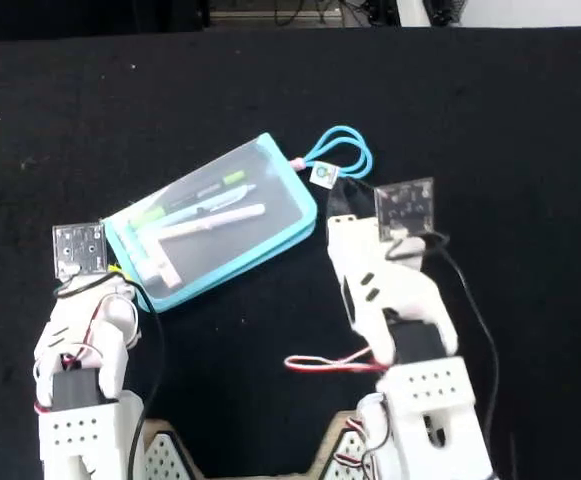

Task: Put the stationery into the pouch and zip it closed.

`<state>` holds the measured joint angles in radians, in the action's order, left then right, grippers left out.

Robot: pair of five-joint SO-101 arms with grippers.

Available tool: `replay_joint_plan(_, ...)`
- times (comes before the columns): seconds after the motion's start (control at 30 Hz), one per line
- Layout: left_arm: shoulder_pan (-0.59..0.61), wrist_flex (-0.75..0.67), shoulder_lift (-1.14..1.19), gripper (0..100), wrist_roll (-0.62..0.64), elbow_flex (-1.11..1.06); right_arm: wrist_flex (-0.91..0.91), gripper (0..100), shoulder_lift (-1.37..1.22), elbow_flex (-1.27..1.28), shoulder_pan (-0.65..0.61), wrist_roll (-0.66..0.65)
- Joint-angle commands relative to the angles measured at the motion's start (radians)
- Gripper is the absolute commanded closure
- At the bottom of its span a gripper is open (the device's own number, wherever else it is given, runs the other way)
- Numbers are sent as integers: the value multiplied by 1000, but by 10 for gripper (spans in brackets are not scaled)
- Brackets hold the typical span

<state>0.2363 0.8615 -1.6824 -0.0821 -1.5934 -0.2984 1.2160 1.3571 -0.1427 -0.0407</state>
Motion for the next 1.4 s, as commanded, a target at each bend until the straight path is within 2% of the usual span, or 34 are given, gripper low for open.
replay_joint_plan(0.0, -12, 68, -135, 971, 12, -4, -101, 977, 170, 7, 20, -2)
replay_joint_plan(0.2, -104, 91, -137, 971, 5, -16, -330, 980, 367, 61, 21, -64)
replay_joint_plan(0.6, -102, 94, -141, 970, 5, -15, -638, 980, 584, 85, 25, -63)
replay_joint_plan(0.77, -102, 94, -141, 970, 5, -13, -651, 981, 685, 191, 25, -61)
replay_joint_plan(1.37, -102, 94, -141, 970, 5, -18, -657, 981, 677, 286, 26, -61)
